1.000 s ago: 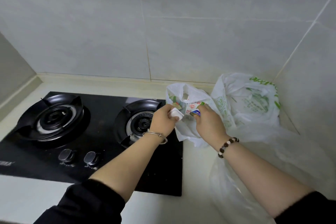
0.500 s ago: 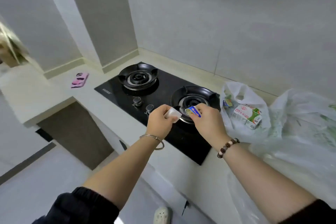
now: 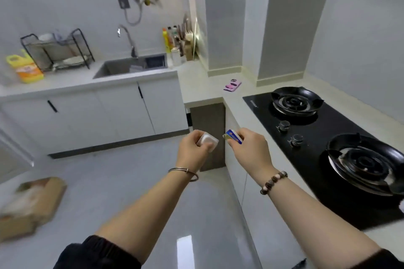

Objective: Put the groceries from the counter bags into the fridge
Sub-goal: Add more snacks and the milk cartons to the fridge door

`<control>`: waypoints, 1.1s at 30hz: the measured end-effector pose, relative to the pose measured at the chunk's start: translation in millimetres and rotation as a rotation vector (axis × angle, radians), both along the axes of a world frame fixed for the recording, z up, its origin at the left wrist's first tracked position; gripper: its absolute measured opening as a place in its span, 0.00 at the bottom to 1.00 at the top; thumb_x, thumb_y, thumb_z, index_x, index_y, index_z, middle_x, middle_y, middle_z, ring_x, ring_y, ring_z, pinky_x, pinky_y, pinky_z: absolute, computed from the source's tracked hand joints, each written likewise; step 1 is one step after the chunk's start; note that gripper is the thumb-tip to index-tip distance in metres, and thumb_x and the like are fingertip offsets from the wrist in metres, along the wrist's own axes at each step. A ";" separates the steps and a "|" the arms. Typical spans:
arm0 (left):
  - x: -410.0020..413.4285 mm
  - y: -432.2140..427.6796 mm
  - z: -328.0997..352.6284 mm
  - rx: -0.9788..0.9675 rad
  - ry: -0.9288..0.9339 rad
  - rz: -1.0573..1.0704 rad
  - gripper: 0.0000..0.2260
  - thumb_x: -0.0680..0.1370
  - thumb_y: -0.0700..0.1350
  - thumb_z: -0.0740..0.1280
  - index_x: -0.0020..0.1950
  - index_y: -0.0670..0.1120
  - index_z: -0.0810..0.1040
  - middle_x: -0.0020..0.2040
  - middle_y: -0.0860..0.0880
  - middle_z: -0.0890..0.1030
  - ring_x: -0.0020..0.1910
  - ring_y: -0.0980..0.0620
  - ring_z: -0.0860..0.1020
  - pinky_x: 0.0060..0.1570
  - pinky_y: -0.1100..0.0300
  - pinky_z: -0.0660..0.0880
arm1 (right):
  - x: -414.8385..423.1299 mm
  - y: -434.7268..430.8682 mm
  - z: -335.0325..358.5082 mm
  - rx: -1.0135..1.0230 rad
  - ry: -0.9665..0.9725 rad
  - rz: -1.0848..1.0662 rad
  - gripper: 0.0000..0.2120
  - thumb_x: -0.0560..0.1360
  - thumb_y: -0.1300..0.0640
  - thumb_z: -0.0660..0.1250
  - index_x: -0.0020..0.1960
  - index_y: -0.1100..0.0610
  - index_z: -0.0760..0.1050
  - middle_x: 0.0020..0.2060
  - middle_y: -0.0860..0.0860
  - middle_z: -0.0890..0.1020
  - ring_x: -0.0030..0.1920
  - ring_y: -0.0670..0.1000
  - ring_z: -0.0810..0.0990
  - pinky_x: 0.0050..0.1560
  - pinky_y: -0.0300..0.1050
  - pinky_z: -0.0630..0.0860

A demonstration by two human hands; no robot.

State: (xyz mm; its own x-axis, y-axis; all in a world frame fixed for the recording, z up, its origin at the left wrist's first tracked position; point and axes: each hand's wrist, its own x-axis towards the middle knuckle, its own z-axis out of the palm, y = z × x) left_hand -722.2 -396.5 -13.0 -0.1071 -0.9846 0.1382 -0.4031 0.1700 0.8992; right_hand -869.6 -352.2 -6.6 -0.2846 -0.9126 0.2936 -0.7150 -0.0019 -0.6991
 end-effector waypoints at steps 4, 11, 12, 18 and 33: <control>70.8 -3.4 25.9 -0.077 0.041 0.180 0.08 0.72 0.39 0.71 0.40 0.51 0.75 0.37 0.51 0.77 0.42 0.44 0.80 0.44 0.44 0.79 | 75.2 -25.2 25.8 -0.123 -0.002 0.177 0.08 0.76 0.53 0.67 0.43 0.57 0.76 0.33 0.48 0.78 0.33 0.48 0.76 0.35 0.46 0.75; 194.4 11.4 64.0 -0.204 0.072 0.380 0.05 0.72 0.39 0.71 0.43 0.47 0.76 0.36 0.53 0.77 0.37 0.52 0.77 0.38 0.55 0.79 | 198.3 -38.9 63.7 -0.273 0.009 0.428 0.10 0.76 0.53 0.67 0.40 0.59 0.75 0.30 0.51 0.77 0.31 0.51 0.73 0.32 0.49 0.70; 212.5 15.9 69.5 -0.227 0.067 0.398 0.05 0.72 0.39 0.71 0.43 0.47 0.76 0.36 0.54 0.77 0.36 0.54 0.76 0.37 0.61 0.77 | 216.1 -38.6 66.4 -0.285 0.008 0.461 0.10 0.76 0.54 0.67 0.39 0.58 0.75 0.29 0.50 0.76 0.30 0.51 0.72 0.31 0.47 0.69; 320.7 32.9 101.5 -0.302 -0.003 0.482 0.06 0.72 0.38 0.70 0.44 0.49 0.76 0.37 0.56 0.77 0.34 0.59 0.74 0.35 0.66 0.71 | 322.5 -37.5 87.3 -0.355 -0.028 0.547 0.08 0.76 0.55 0.67 0.39 0.56 0.74 0.29 0.48 0.74 0.29 0.48 0.71 0.29 0.35 0.62; 546.9 43.0 183.8 -0.550 -0.173 0.552 0.09 0.71 0.38 0.70 0.43 0.52 0.77 0.36 0.57 0.78 0.35 0.60 0.75 0.36 0.66 0.72 | 544.9 -52.1 150.9 -0.668 -0.146 0.645 0.04 0.74 0.59 0.68 0.41 0.57 0.75 0.30 0.45 0.74 0.30 0.44 0.70 0.31 0.36 0.65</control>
